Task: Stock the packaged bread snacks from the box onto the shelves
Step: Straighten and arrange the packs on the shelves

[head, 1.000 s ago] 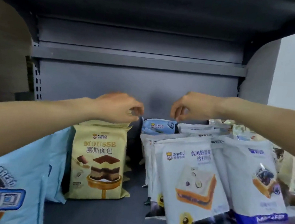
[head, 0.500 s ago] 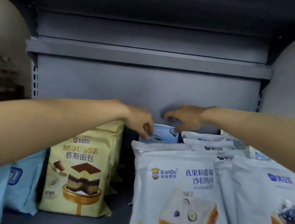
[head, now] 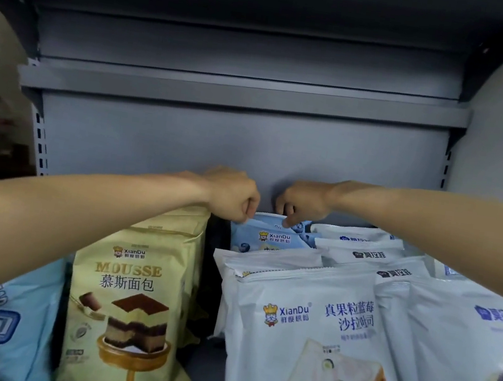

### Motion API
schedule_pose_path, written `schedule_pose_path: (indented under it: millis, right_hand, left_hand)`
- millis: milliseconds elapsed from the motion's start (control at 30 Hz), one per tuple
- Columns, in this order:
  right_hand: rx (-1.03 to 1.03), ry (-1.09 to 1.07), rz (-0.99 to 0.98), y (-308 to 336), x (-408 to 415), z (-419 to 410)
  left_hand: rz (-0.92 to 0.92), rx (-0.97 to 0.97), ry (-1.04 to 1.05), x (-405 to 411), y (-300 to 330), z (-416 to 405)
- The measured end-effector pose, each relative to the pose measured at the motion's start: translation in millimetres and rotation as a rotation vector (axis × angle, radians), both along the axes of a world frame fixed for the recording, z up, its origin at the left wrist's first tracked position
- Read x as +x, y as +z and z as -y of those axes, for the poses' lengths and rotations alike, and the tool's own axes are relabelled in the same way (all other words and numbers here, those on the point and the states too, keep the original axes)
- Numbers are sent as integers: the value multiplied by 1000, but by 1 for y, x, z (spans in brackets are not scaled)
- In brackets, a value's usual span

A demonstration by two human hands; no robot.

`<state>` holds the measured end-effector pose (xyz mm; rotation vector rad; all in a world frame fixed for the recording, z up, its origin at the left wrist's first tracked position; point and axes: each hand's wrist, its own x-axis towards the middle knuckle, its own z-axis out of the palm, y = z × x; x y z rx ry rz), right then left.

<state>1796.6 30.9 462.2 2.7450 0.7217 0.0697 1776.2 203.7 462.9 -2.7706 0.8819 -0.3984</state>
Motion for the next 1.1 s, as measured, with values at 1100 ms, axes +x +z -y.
schedule_pose_path:
  millis: [1100]
  right_hand:
    - [25,-145,-222,-4,-8,19]
  left_hand:
    - [-290,-8,-45,0,-7,-8]
